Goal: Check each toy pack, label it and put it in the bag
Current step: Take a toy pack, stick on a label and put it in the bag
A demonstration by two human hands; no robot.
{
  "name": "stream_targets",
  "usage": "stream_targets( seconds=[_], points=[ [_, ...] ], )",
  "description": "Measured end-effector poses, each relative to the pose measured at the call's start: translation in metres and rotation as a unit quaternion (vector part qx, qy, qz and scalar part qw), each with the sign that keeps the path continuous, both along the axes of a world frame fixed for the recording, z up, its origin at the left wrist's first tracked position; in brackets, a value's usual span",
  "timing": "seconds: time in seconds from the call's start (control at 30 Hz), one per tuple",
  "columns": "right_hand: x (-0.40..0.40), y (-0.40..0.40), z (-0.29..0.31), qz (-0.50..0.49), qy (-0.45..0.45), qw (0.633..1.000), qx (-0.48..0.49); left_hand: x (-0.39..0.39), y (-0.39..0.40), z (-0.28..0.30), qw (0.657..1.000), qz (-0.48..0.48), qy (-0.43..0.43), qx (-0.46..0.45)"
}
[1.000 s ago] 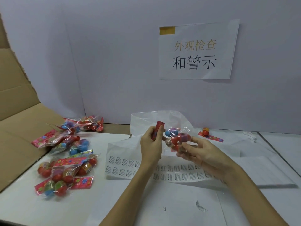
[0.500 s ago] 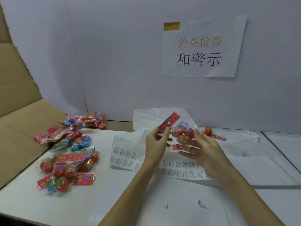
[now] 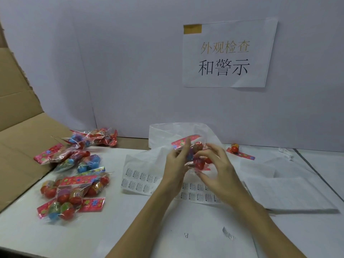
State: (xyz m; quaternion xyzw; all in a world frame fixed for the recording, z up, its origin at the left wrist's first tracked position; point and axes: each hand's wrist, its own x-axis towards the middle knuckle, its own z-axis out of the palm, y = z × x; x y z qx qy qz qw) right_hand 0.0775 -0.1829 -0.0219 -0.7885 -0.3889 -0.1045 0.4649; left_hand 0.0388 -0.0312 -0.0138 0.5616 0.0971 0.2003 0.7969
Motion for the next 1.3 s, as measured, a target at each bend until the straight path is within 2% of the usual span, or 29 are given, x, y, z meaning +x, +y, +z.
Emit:
stream_targets(
  seconds=[0.07, 0.13, 0.2, 0.27, 0.37, 0.7, 0.77, 0.8, 0.87, 0.93, 0.97, 1.03, 1.1, 1.13, 1.17, 1.23, 1.27, 1.3],
  points=[
    [-0.002, 0.001, 0.001, 0.048, 0.021, 0.999, -0.005, 0.001, 0.003, -0.006, 1.0, 0.021, -0.01, -0.009],
    [-0.004, 0.005, 0.003, 0.061, 0.088, 0.99, 0.096, 0.001, 0.005, -0.005, 0.998, 0.018, -0.007, -0.058],
    [-0.005, 0.011, 0.003, 0.007, 0.168, 0.959, 0.227, 0.004, 0.006, -0.004, 0.993, 0.002, -0.008, -0.121],
    [-0.002, 0.011, 0.002, -0.033, 0.227, 0.935, 0.271, 0.005, 0.003, -0.001, 0.986, -0.006, -0.02, -0.167],
    [0.005, 0.009, -0.001, -0.005, 0.274, 0.918, 0.285, 0.006, 0.002, -0.001, 0.981, -0.01, -0.037, -0.191],
    [0.007, 0.012, -0.007, 0.043, 0.28, 0.929, 0.237, 0.005, 0.01, 0.0, 0.967, 0.04, -0.025, -0.252],
    [0.005, 0.013, -0.008, 0.017, 0.254, 0.943, 0.215, 0.005, 0.009, -0.003, 0.97, 0.055, -0.018, -0.236],
    [0.003, 0.012, -0.009, -0.021, 0.211, 0.959, 0.189, 0.005, 0.009, -0.004, 0.972, 0.065, -0.019, -0.224],
    [0.0, 0.01, -0.01, -0.107, 0.059, 0.985, 0.121, 0.008, 0.009, -0.01, 0.977, 0.083, -0.03, -0.193],
    [-0.003, 0.008, -0.008, -0.126, -0.097, 0.986, 0.051, 0.007, 0.006, -0.009, 0.984, 0.09, -0.034, -0.15],
    [-0.006, 0.009, -0.006, -0.121, -0.129, 0.984, 0.017, 0.007, 0.004, -0.008, 0.986, 0.077, -0.036, -0.142],
    [-0.008, 0.011, -0.005, -0.118, -0.079, 0.99, -0.018, 0.003, 0.003, -0.002, 0.984, 0.033, -0.033, -0.172],
    [-0.006, 0.011, -0.005, -0.124, -0.004, 0.992, 0.0, 0.0, 0.005, 0.001, 0.983, -0.001, -0.049, -0.177],
    [-0.004, 0.01, -0.005, -0.126, 0.029, 0.991, 0.02, 0.0, 0.006, 0.001, 0.991, -0.004, -0.06, -0.122],
    [-0.001, 0.009, -0.005, -0.121, 0.073, 0.989, 0.043, -0.001, 0.006, 0.0, 0.998, 0.014, -0.063, -0.026],
    [0.006, 0.005, -0.002, -0.054, 0.216, 0.968, 0.115, 0.001, 0.007, -0.008, 0.98, 0.06, -0.052, 0.181],
    [0.009, 0.004, 0.0, 0.013, 0.303, 0.939, 0.164, 0.002, 0.005, -0.01, 0.969, 0.075, -0.036, 0.233],
    [0.009, 0.002, 0.001, 0.075, 0.376, 0.9, 0.205, 0.001, 0.003, -0.01, 0.97, 0.07, -0.021, 0.232]
  ],
)
